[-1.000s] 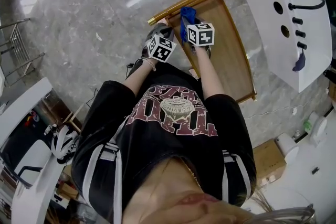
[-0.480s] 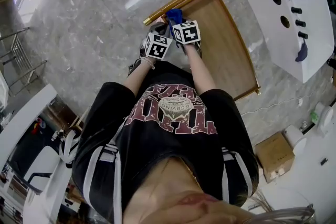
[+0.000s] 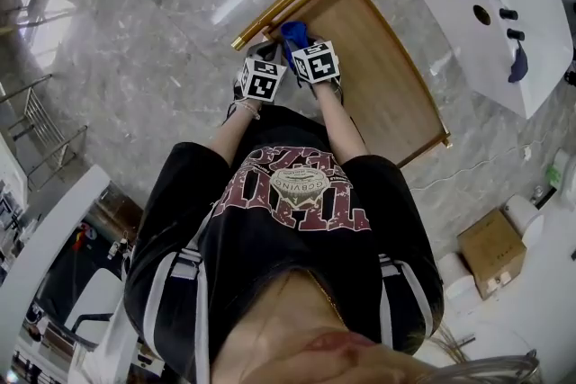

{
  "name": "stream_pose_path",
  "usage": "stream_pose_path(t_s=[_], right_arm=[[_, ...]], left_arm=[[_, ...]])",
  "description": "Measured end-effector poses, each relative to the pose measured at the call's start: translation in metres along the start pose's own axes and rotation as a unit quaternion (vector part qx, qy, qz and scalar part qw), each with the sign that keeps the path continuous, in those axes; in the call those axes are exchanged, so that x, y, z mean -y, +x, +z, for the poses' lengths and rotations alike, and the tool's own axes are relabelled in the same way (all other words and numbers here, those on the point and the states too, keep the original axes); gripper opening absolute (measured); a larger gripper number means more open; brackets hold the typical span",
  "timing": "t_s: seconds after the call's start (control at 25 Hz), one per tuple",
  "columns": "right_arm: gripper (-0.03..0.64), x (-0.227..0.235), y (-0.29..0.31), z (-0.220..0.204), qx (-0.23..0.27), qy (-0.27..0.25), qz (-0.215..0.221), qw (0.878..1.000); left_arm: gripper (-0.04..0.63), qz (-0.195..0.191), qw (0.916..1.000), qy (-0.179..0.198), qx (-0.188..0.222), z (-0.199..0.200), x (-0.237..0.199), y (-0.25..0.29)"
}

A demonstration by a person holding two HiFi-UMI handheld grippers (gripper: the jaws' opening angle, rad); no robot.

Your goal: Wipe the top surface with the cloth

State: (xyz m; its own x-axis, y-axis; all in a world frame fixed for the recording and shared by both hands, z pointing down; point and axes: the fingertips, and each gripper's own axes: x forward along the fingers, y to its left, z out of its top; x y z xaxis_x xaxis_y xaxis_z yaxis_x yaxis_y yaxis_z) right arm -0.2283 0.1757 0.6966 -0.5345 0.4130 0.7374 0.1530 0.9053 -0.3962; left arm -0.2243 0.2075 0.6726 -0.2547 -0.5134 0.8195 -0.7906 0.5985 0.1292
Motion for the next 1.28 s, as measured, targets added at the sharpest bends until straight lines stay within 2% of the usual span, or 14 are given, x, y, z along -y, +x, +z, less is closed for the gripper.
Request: stream_pose_path(t_s=[0.76,1.28], right_arm=[[0.055,0.015,-0.029,-0.028,0.029,0.023,-0.026,0.999],[0.055,0.03,-0.055,-0.054,0.042,0.057,-0.052,0.996]], left_arm=[[0.048,-0.029,0.9976,0.056,-0.029,0.004,0.031,0.018],[0.048,-0.061,0.9912,0.108,-0.047,0.01,0.068,0.029]])
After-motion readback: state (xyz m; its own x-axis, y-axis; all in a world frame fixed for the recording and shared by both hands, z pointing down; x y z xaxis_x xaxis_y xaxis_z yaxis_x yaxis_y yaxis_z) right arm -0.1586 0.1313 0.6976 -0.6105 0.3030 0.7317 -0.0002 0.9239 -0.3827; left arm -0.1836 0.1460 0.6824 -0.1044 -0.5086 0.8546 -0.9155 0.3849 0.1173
